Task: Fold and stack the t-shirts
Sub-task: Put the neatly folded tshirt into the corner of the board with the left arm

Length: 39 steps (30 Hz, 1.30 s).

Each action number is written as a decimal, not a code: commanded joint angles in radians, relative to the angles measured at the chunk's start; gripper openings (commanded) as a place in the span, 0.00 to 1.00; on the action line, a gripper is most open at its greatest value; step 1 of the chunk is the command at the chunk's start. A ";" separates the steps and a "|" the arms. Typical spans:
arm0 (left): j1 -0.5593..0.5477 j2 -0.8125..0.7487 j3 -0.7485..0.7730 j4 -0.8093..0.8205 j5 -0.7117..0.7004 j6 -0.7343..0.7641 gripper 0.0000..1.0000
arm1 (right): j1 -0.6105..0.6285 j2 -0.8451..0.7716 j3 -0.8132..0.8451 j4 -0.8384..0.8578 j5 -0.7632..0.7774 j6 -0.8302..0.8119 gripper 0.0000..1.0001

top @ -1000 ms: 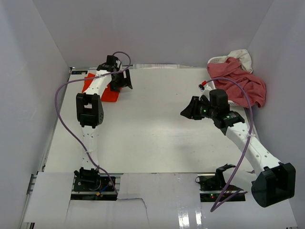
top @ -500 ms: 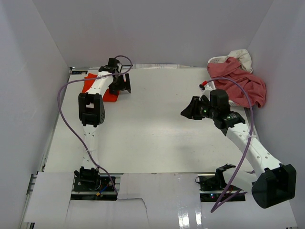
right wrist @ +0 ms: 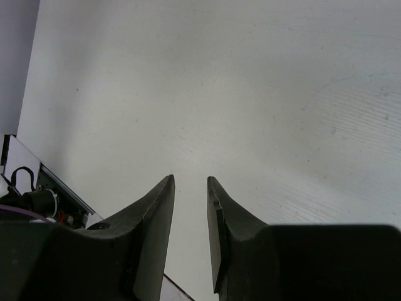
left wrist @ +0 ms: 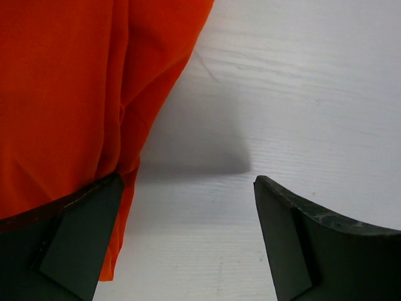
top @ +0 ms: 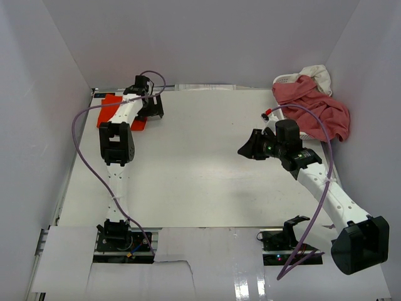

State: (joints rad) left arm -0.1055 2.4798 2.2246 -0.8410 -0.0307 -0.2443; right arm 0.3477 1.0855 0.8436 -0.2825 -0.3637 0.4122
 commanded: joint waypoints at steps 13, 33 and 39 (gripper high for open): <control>0.052 0.011 0.058 0.125 -0.113 0.094 0.98 | -0.003 0.022 0.035 -0.020 -0.001 -0.050 0.34; 0.101 -0.024 0.017 0.154 -0.094 0.053 0.98 | -0.003 0.010 0.014 -0.012 -0.004 -0.049 0.34; 0.056 -0.166 0.009 0.125 0.029 0.023 0.98 | -0.003 0.002 0.000 -0.004 -0.009 -0.033 0.34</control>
State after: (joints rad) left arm -0.0128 2.4809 2.2421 -0.7044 -0.0841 -0.2039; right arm 0.3477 1.1099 0.8413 -0.2985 -0.3626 0.3817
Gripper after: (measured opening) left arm 0.979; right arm 0.341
